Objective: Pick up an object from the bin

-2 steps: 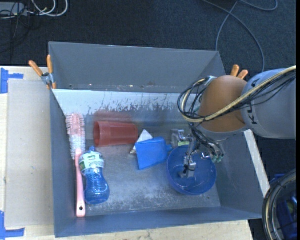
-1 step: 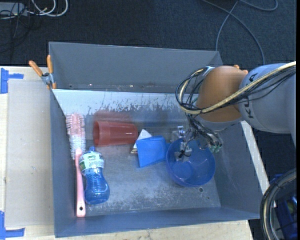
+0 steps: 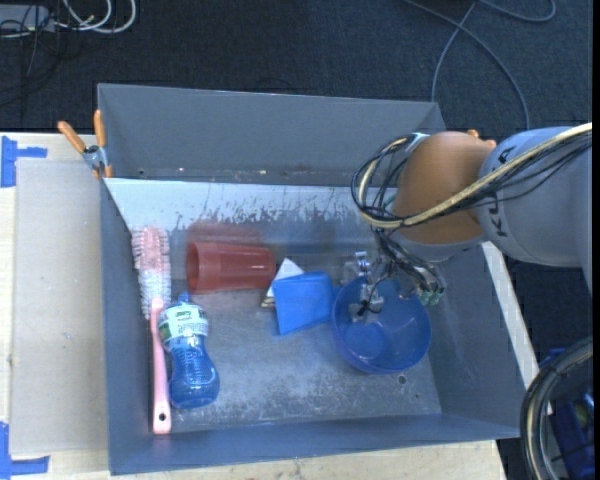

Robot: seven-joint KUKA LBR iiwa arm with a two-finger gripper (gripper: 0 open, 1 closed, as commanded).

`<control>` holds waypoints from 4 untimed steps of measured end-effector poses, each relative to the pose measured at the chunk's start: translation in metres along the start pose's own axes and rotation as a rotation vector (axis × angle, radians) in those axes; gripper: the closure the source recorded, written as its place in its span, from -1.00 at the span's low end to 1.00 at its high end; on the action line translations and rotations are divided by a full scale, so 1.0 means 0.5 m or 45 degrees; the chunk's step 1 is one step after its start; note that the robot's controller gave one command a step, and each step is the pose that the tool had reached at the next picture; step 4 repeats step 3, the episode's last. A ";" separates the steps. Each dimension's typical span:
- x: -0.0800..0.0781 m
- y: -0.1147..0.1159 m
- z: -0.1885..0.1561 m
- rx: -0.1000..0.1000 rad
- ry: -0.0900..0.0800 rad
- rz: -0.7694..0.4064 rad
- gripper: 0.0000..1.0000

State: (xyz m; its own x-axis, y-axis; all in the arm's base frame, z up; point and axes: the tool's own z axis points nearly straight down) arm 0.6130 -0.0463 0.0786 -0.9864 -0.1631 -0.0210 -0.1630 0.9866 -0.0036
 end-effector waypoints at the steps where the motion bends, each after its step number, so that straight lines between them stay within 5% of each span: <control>1: -0.001 0.000 -0.022 0.000 0.000 0.000 1.00; 4: -0.001 0.001 -0.100 0.000 0.002 0.002 1.00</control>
Offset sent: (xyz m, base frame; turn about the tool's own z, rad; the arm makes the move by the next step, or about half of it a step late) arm -0.0001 -0.0001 0.0638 0.0003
